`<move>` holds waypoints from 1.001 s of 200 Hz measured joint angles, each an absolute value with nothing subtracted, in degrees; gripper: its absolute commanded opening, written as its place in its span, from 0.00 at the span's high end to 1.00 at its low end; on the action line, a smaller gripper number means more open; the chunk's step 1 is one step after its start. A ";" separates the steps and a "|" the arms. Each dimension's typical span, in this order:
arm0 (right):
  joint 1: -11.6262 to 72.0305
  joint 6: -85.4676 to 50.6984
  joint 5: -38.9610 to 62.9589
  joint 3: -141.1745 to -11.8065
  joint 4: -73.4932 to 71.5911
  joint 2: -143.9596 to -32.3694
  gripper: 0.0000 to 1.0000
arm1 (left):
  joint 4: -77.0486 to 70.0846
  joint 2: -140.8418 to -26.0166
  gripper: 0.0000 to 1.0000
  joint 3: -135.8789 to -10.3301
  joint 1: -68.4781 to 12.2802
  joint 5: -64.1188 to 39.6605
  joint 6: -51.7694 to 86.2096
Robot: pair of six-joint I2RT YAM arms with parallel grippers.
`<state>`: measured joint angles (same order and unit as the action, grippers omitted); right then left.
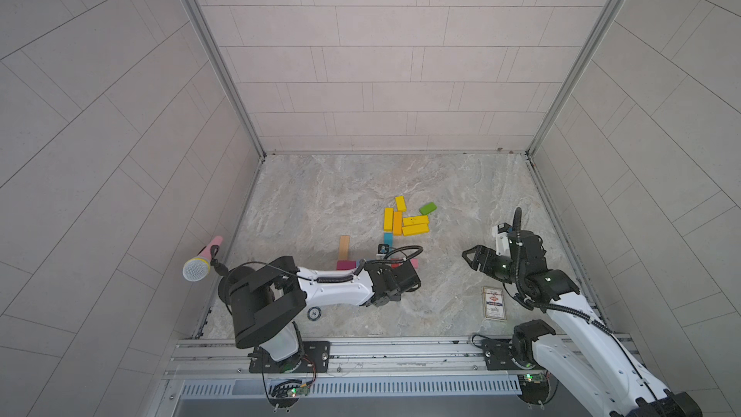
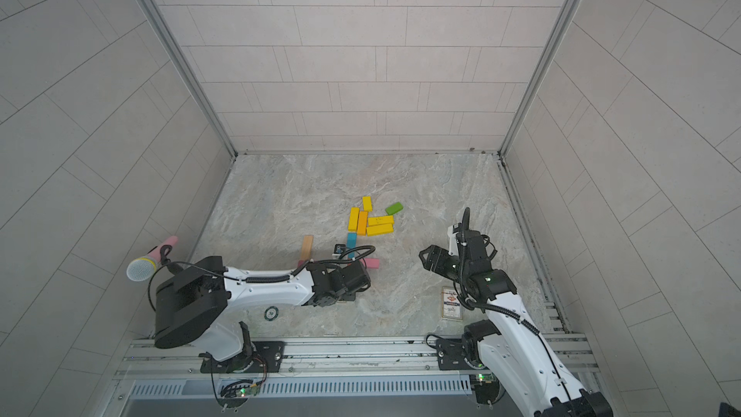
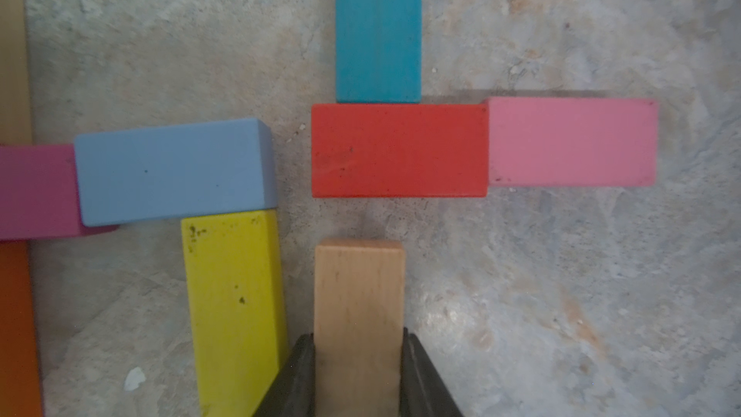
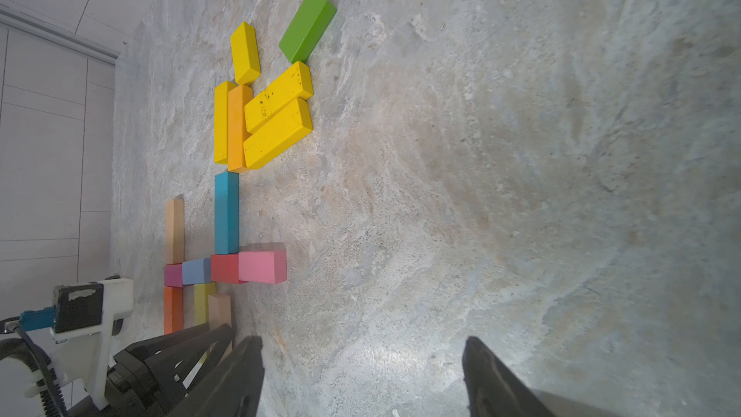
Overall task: Assemble the letter h with building blocks
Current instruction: Assemble the building block at the center of the board.
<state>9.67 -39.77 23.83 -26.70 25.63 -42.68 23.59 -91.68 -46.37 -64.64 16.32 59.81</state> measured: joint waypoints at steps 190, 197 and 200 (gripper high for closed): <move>22.61 -39.86 30.50 -22.13 23.29 -33.15 0.17 | 23.88 -56.14 0.19 -52.07 -64.42 20.45 48.95; 26.26 -40.29 29.58 -22.00 22.50 -32.69 0.18 | 23.90 -52.62 0.15 -50.89 -64.45 21.30 47.94; 28.32 -40.53 28.77 -21.96 21.91 -32.64 0.18 | 23.99 -51.16 0.15 -50.37 -64.49 21.58 47.53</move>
<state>28.32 -40.53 28.77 -21.96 21.91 -32.64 23.99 -51.16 -50.37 -64.49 21.58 47.53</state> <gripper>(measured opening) 0.830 0.813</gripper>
